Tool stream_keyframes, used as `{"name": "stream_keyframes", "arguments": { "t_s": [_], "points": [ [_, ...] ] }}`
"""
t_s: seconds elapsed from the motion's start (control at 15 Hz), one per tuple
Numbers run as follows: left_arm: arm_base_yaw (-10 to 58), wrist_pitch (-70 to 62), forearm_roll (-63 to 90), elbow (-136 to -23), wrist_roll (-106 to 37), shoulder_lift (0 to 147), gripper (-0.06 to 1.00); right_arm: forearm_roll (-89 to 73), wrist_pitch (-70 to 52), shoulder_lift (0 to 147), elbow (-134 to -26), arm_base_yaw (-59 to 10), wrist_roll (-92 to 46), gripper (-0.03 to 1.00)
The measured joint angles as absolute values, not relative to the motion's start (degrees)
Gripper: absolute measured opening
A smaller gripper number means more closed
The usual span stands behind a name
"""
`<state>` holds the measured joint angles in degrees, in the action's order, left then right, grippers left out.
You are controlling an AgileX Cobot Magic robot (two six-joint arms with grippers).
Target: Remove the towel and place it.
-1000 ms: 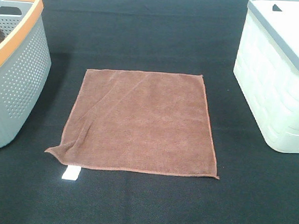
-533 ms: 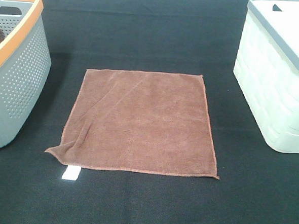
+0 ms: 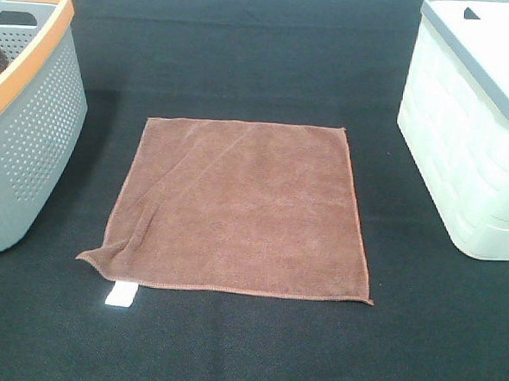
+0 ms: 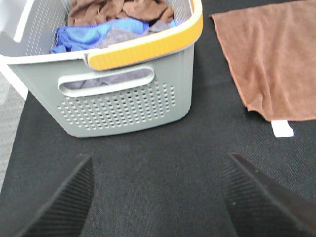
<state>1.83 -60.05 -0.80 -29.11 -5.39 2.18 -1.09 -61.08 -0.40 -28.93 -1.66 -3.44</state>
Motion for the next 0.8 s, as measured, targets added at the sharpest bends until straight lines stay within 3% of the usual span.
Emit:
{"name": "stream_keyframes", "arguments": {
  "t_s": [0.8],
  "points": [
    [1.83, -60.05, -0.86, -29.11, -5.39, -0.23, 0.7, -1.09, -61.08, -0.4, -28.93, -1.66, -3.44, 0.68]
  ]
}}
